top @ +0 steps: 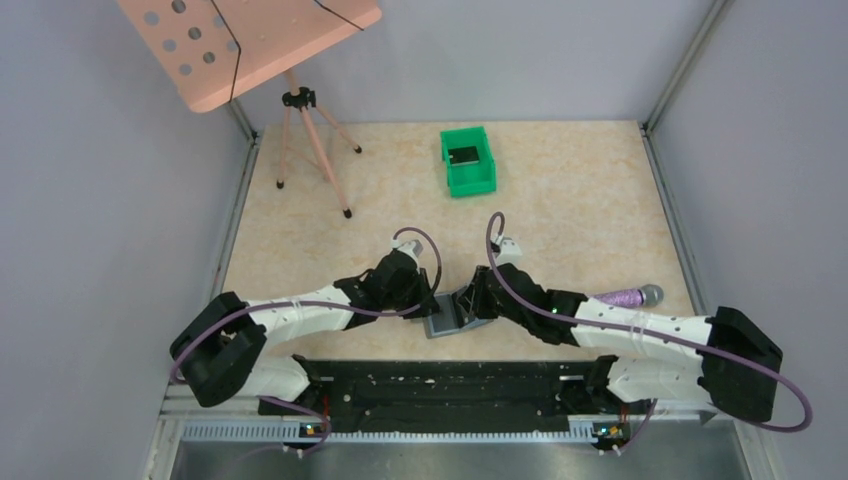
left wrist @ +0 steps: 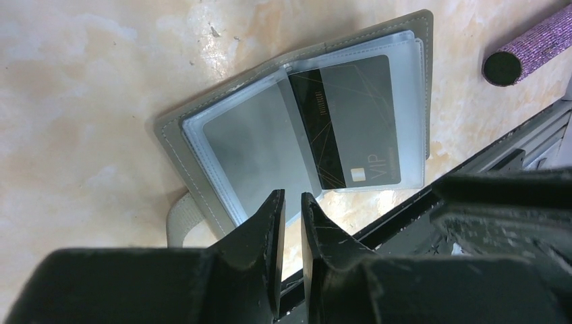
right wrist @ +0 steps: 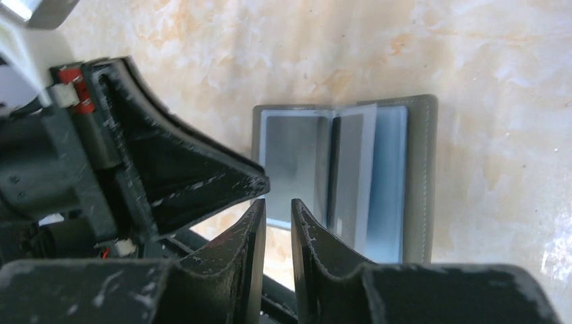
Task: Take the credit cards out of the card holder
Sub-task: Open the card holder at the center of the board, then remove the credit card from the card holder, then place the credit card in the storage box.
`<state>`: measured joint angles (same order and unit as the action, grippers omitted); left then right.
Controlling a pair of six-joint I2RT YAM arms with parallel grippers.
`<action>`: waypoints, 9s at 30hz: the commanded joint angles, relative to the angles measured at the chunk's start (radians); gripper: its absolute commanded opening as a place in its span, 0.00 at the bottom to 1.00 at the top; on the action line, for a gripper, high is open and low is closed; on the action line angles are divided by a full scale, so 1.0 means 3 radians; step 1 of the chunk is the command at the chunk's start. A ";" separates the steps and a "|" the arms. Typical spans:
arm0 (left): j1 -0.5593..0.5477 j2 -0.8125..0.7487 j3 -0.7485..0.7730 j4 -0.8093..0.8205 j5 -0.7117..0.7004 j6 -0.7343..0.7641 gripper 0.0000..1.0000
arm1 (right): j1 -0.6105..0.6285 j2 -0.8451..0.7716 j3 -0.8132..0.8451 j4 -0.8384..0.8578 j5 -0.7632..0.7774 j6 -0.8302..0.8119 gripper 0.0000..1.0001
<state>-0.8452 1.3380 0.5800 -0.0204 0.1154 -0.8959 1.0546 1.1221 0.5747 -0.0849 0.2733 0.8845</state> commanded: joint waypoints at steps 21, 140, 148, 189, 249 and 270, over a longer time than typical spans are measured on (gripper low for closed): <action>0.0007 0.0231 0.0084 0.0310 0.0121 -0.0003 0.27 | -0.0513 0.0102 -0.0852 0.0545 -0.0278 0.0099 0.18; 0.0015 0.0253 -0.0600 0.1583 -0.0027 -0.0165 0.00 | -0.0598 -0.0105 -0.1001 0.0507 -0.0099 0.0324 0.08; 0.0015 -0.0296 -0.0534 0.0886 -0.0342 0.0045 0.00 | -0.0601 -0.0154 -0.0889 0.0440 -0.0147 0.0208 0.08; 0.0014 -0.1975 -0.0379 -0.0195 0.1724 0.0913 0.00 | -0.0601 -0.0912 -0.0323 0.0688 -0.2665 -0.1131 0.61; 0.0015 -0.1708 0.0312 -0.1225 -0.1577 0.1225 0.99 | -0.2471 0.1501 0.2436 -0.0078 -0.1761 -0.1473 0.00; 0.0015 -0.2149 -0.0502 -0.0773 -0.2007 0.1079 0.99 | -0.2575 0.3691 0.4396 -0.0146 -0.1783 -0.1222 0.00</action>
<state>-0.8406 0.7040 0.4232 -0.3275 -0.4622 -0.5705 0.2867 2.2131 1.8095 -0.1650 -0.2424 0.4908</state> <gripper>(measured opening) 0.989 0.005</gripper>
